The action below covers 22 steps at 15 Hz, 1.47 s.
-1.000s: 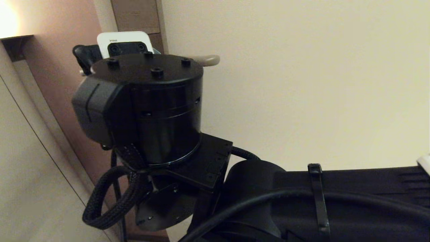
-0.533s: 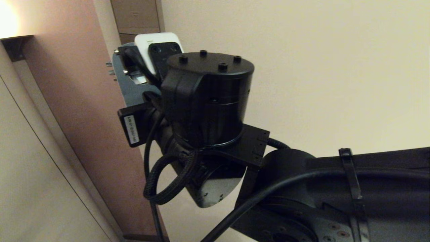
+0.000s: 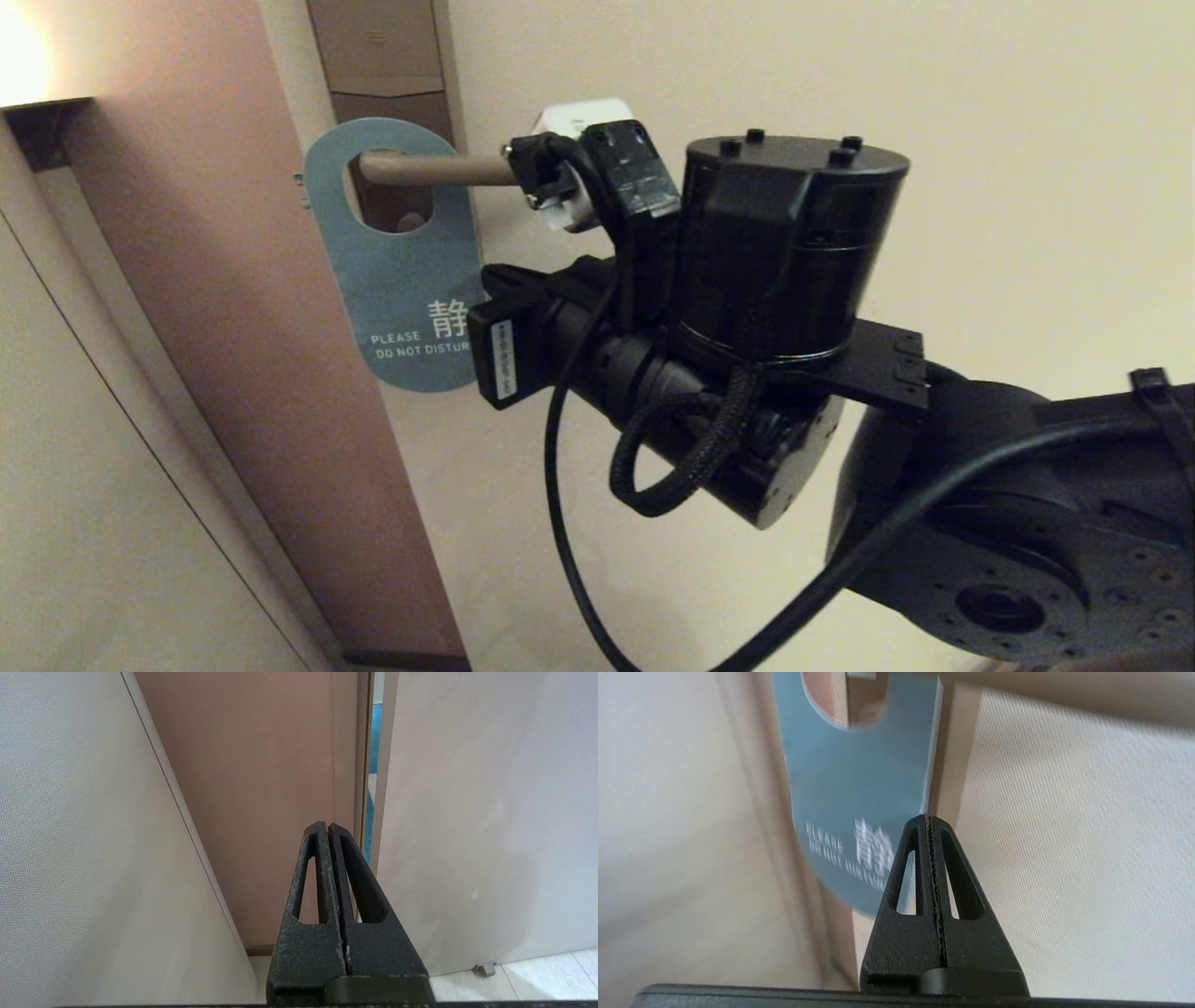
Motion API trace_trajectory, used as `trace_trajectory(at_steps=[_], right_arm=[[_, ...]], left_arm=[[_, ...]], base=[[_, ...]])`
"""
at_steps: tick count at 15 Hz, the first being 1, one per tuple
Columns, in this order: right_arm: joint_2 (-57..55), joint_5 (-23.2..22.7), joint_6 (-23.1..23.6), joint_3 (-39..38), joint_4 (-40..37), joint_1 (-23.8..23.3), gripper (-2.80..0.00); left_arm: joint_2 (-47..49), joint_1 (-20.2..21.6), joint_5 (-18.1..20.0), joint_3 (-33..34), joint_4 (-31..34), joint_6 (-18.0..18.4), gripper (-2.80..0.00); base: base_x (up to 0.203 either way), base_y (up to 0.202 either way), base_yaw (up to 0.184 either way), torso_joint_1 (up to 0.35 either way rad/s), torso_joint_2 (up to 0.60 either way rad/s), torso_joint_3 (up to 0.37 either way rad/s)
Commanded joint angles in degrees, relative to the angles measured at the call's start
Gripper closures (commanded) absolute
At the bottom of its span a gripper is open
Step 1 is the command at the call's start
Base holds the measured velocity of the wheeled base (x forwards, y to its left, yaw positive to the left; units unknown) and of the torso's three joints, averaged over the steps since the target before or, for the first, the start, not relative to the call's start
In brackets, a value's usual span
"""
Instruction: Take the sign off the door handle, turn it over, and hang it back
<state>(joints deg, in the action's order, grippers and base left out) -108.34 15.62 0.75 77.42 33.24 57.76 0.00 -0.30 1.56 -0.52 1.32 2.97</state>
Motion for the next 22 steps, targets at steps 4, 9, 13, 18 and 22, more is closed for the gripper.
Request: trace_trajectory(at_steps=[4, 9, 13, 18, 22], right_arm=[[9.0, -8.1, -1.0, -10.2, 0.2, -5.2, 0.00], [16.4, -17.3, -1.3, -18.9, 0.2, -16.1, 0.00], [23.8, -24.5, -1.3, -28.3, 0.0, -27.0, 0.00], [31.4, -24.9, -0.2, -37.9, 0.0, -43.5, 0.00], [37.0, -21.3, 1.0, -43.4, -0.1, -54.7, 0.00]], left_arm=[[0.0, 0.0, 0.0, 0.0, 0.0, 0.0, 0.00], [0.0, 0.0, 0.0, 0.0, 0.0, 0.0, 0.00], [0.0, 0.0, 0.0, 0.0, 0.0, 0.0, 0.00], [0.0, 0.0, 0.0, 0.0, 0.0, 0.0, 0.00], [0.0, 0.0, 0.0, 0.0, 0.0, 0.0, 0.00]], base=[[0.000, 0.000, 0.000, 0.000, 0.00, 0.000], [0.000, 0.000, 0.000, 0.000, 0.00, 0.000], [0.000, 0.000, 0.000, 0.000, 0.00, 0.000], [0.000, 0.000, 0.000, 0.000, 0.00, 0.000], [0.000, 0.000, 0.000, 0.000, 0.00, 0.000]])
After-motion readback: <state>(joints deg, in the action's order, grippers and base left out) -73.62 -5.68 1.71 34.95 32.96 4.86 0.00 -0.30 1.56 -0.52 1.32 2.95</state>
